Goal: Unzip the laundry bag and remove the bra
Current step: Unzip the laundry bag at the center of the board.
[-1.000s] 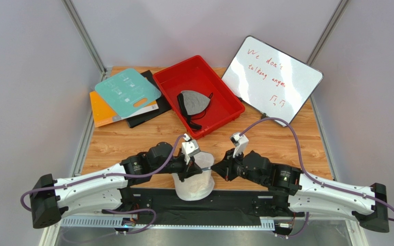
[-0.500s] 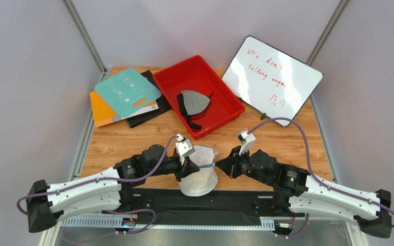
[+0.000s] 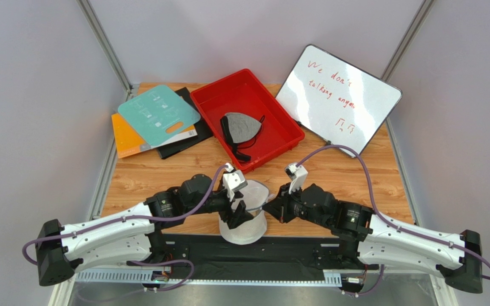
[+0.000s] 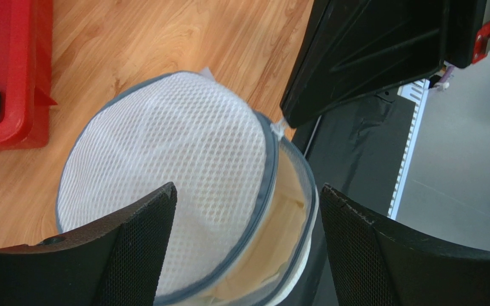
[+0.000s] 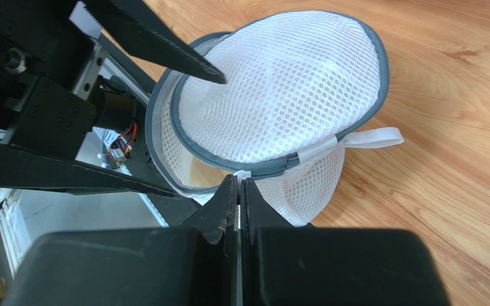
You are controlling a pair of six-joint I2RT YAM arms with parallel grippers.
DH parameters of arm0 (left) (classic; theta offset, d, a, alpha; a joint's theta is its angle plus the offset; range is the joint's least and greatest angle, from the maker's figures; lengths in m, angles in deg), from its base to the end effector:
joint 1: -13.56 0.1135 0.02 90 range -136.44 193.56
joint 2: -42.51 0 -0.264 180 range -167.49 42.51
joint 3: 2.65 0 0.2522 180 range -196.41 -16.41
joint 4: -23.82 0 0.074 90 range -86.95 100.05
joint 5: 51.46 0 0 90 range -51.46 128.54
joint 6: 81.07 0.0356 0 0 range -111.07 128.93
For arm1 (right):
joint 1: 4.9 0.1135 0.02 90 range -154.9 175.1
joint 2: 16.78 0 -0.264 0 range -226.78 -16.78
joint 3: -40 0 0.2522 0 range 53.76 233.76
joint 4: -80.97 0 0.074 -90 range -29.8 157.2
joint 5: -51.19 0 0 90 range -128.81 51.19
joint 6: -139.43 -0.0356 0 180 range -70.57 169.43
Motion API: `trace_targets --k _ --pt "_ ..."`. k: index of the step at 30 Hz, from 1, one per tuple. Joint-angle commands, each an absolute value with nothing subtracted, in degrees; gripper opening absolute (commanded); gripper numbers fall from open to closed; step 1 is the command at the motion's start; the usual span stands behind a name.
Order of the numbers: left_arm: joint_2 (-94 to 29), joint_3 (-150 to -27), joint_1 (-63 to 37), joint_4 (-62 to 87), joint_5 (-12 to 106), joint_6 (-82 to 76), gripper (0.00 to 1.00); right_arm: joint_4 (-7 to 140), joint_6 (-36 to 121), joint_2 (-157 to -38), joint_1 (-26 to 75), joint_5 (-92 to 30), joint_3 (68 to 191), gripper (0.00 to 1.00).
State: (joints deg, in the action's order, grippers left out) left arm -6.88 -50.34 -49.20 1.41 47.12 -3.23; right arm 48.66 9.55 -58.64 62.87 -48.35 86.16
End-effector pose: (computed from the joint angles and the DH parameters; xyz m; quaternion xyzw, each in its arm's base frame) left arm 0.0868 -0.1802 0.2618 0.3944 0.7392 -0.3797 0.3923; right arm 0.0702 0.1562 0.2573 -0.1643 0.8394 0.3722 0.3604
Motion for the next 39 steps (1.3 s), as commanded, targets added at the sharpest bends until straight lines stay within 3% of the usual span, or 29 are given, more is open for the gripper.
trace_targets --k 1,4,7,13,20,35,36,38,39 --pt "-11.1 -54.2 -49.2 5.0 49.8 -0.9 0.88 53.8 10.3 -58.7 63.0 -46.0 89.5 0.00" --pt "-13.3 -54.8 -49.2 5.8 51.1 -1.0 0.85 53.8 10.3 -58.4 63.2 -45.9 89.5 0.00" --pt "-14.0 -54.6 -49.2 6.1 51.9 -1.3 0.74 53.7 10.1 -57.9 63.3 -46.2 89.3 0.00" --pt "-13.5 -53.2 -49.2 6.1 52.2 -2.4 0.29 53.1 10.1 -57.5 63.3 -46.9 88.9 0.00" --pt "-12.8 -52.0 -49.2 5.1 50.8 -2.8 0.00 49.6 10.1 -55.5 63.3 -50.6 89.3 0.00" --pt "-7.9 -49.2 -49.2 3.4 48.6 -3.6 0.00 42.4 9.2 -50.9 62.9 -57.1 87.3 0.00" --pt "-7.9 -49.3 -49.2 3.7 48.7 -4.0 0.19 42.4 9.3 -51.2 62.9 -56.9 87.2 0.00" --pt "-8.1 -49.6 -49.2 4.3 48.8 -4.9 0.48 42.7 10.0 -52.1 62.9 -56.6 86.9 0.00" --pt "-8.0 -51.0 -49.2 4.0 47.9 -7.1 0.72 42.8 10.0 -52.5 62.9 -56.2 86.8 0.00"
